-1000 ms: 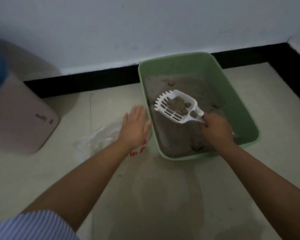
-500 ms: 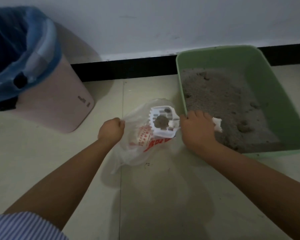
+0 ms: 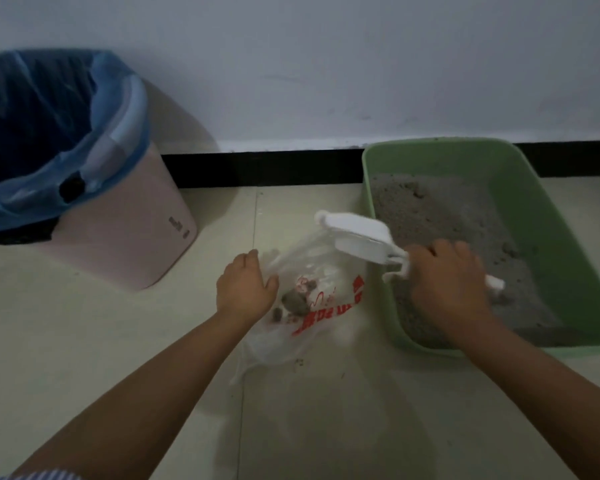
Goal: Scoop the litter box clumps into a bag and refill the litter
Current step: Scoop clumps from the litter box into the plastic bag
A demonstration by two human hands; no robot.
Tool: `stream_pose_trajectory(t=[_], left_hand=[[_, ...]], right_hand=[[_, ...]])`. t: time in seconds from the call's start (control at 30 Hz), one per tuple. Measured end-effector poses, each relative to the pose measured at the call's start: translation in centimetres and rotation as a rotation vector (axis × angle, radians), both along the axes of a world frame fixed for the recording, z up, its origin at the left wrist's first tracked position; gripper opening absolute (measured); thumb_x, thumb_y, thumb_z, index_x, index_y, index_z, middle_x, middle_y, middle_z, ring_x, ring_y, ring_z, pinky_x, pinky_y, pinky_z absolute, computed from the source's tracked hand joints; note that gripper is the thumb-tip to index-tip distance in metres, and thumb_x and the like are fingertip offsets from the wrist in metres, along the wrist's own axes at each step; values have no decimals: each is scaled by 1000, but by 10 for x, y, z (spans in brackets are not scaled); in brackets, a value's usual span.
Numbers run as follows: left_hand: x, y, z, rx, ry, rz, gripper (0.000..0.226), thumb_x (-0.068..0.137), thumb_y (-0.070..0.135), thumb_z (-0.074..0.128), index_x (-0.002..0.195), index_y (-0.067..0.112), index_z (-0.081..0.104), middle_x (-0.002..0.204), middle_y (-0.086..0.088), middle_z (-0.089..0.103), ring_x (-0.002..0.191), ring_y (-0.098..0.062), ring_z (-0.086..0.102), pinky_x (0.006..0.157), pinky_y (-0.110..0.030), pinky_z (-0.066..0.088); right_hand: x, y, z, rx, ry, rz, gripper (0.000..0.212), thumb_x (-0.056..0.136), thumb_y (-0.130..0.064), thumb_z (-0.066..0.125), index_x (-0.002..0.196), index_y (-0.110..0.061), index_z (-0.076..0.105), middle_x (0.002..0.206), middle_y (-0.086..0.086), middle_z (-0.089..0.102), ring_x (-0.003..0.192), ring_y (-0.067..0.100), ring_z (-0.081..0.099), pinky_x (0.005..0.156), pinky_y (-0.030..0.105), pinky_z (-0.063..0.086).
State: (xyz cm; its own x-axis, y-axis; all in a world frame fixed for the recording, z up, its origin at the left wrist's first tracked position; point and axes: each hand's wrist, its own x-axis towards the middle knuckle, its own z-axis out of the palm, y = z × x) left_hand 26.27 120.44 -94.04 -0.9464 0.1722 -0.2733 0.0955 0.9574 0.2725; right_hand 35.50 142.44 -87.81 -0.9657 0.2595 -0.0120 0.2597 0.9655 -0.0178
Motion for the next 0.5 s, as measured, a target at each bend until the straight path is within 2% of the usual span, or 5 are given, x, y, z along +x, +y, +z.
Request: stream_pose_trajectory(t=[0.07, 0.13, 0.17, 0.33, 0.5], left_hand=[[6, 15, 10, -18, 86, -107, 62, 97, 35, 36, 147, 5, 15, 154, -14, 16, 143, -26, 14, 117, -33, 13], [13, 40, 18, -35, 123, -242, 62, 99, 34, 29, 148, 6, 4, 157, -12, 0, 146, -24, -4, 118, -32, -1], [17, 50, 22, -47, 129, -287, 61, 99, 32, 27, 148, 6, 2, 157, -11, -3, 146, -24, -6, 118, -32, -3], [32, 138, 34, 65, -14, -341, 64, 95, 16, 34, 146, -2, 0, 156, -17, 0, 145, -25, 4, 117, -29, 3], [46, 196, 19, -102, -69, -379, 59, 97, 12, 22, 145, -4, -9, 154, -18, -16, 144, -29, -14, 117, -36, -7]], right_hand=[[6, 23, 2, -78, 1, -83, 26, 87, -6, 46, 108, -2, 62, 102, 22, 62, 97, 36, 53, 76, 36, 36], [13, 51, -1, -131, 37, -209, 35, 78, -10, 39, 94, 6, 65, 86, 31, 65, 82, 43, 60, 71, 41, 44], [15, 60, -5, -135, 63, -234, 40, 75, -13, 36, 93, 7, 65, 85, 32, 65, 80, 44, 61, 71, 43, 46], [30, 112, -12, -310, -227, -641, 39, 87, -32, 58, 120, -10, 58, 122, 22, 60, 115, 37, 54, 91, 37, 44], [41, 152, -10, -117, -329, -685, 36, 90, -35, 49, 116, -14, 60, 126, 13, 58, 119, 31, 51, 95, 34, 42]])
